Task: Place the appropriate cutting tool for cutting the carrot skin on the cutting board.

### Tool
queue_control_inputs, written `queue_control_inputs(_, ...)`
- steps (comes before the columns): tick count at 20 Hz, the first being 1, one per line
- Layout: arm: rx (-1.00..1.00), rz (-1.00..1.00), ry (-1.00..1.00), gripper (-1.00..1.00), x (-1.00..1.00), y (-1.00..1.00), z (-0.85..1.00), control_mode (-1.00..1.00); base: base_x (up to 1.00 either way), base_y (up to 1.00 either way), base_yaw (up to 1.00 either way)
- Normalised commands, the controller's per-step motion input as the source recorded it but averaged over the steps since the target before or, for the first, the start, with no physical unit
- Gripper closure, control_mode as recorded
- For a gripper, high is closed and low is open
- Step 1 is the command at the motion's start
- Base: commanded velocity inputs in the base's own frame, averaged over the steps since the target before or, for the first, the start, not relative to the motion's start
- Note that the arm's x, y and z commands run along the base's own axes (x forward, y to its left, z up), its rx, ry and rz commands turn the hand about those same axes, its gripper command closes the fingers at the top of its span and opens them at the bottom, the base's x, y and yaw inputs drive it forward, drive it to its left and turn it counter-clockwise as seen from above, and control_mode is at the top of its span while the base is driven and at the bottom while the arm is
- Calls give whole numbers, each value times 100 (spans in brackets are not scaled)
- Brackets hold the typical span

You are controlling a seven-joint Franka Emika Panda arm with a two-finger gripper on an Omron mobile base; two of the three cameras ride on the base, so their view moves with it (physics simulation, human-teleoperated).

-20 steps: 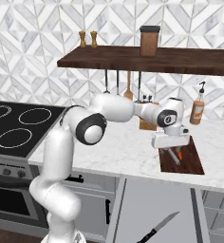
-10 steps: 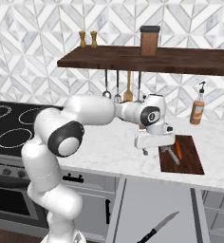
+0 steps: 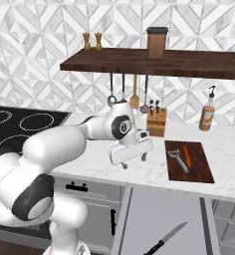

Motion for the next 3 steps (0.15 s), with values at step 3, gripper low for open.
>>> queue_control_inputs(3, -22, 0, -1, -100, -44, 100, 91, -100, 0, 0, 0)
